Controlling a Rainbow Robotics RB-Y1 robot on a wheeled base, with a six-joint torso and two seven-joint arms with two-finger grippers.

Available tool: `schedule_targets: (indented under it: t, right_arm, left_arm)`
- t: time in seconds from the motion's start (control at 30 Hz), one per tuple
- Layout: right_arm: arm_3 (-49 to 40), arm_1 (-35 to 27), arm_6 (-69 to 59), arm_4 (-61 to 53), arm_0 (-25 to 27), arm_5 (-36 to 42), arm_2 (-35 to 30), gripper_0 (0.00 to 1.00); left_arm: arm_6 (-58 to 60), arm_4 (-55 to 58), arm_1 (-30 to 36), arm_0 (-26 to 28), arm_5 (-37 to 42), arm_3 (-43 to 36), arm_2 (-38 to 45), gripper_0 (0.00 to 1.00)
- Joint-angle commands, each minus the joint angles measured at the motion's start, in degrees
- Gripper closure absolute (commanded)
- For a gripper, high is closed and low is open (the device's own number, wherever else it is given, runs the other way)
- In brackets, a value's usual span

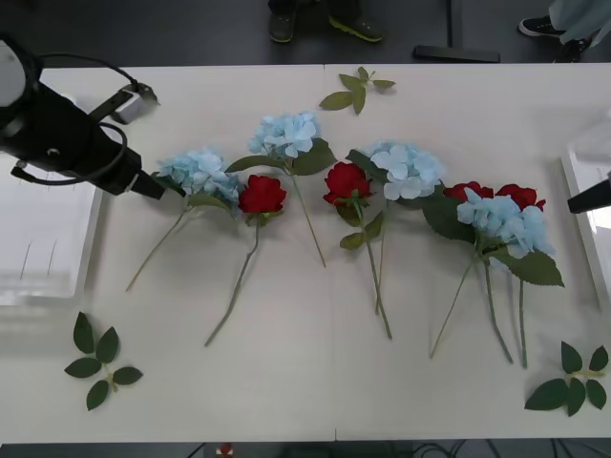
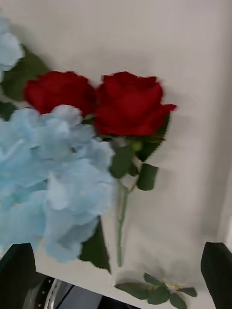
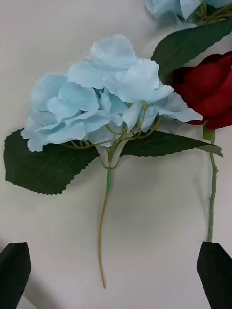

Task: Place the red flowers into the right box and the blue flowers into the left box. If a person shows an open palm, hand one flower to the person first, then continue sorting.

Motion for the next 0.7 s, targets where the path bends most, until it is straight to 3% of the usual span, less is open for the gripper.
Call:
schedule_targets:
  t: [0.03, 0.27, 0.7]
  right_arm:
    - [3.62, -0.34, -1.4, 3.85, -0.07, 0.02, -1.01, 0.0]
    - [4.24, 0.71, -0.35, 11.94, 0.64, -0.16, 0.14, 0.0]
    - [2.92, 3.97, -1.14, 19.32, 0.55, -9.47, 10.86, 0.0]
  left_arm:
    - [3.47, -2.1, 1.46, -0.91, -4.29, -1.72, -3.4, 0.0]
    - [4.87, -2.98, 3.66, -0.29, -13.43, -1.55, -11.31, 0.0]
    - [7.69, -3.07, 5.24, 3.14, -22.14, -1.63, -18.7, 0.0]
